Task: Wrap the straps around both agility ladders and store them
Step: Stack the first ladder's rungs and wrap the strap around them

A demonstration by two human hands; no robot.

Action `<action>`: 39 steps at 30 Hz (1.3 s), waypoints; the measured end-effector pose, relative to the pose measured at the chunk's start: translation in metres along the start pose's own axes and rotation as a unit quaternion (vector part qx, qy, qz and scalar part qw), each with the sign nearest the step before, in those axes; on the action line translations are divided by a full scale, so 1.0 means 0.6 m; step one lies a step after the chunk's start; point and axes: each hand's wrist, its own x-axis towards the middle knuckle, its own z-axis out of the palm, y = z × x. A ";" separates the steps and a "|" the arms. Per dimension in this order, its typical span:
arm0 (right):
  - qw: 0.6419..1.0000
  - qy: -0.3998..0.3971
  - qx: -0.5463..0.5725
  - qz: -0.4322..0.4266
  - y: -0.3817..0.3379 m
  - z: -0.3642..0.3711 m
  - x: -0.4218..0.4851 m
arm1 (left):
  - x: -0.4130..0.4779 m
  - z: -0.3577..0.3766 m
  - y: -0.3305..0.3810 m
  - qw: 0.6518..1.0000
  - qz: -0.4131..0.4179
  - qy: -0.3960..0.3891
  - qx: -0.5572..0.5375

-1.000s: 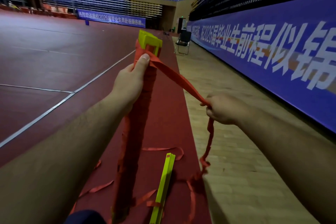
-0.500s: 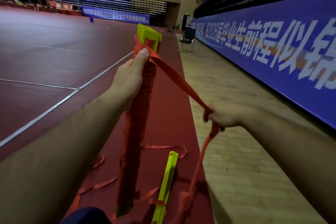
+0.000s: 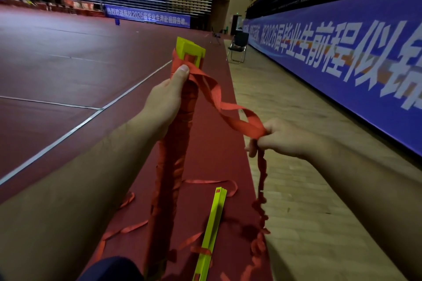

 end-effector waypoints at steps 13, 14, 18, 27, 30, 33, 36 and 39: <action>0.993 -0.060 0.092 0.052 0.015 -0.016 -0.012 | 0.008 -0.010 -0.021 0.995 -0.017 -0.073 -0.059; 0.993 -0.059 0.092 0.049 0.014 -0.016 -0.011 | 0.006 -0.007 -0.019 0.996 -0.018 -0.073 -0.056; 0.979 -0.077 0.191 -0.006 -0.026 0.012 -0.001 | -0.007 0.019 -0.015 0.998 -0.014 -0.059 -0.033; 0.926 0.024 0.368 -0.081 -0.054 0.007 0.022 | -0.014 0.016 -0.010 0.993 -0.006 -0.103 -0.052; 0.957 0.011 0.277 -0.090 -0.059 0.000 0.015 | -0.013 0.015 -0.015 0.994 0.012 -0.109 -0.017; 0.972 0.057 0.209 -0.091 -0.065 -0.005 0.008 | -0.015 0.017 -0.015 0.993 0.027 -0.114 0.011; 0.968 0.142 0.182 -0.096 -0.058 -0.010 0.010 | -0.016 0.011 -0.019 0.984 0.032 -0.172 0.020; 0.973 0.170 0.111 -0.109 -0.045 -0.006 0.013 | -0.020 0.010 -0.021 0.975 0.029 -0.220 -0.031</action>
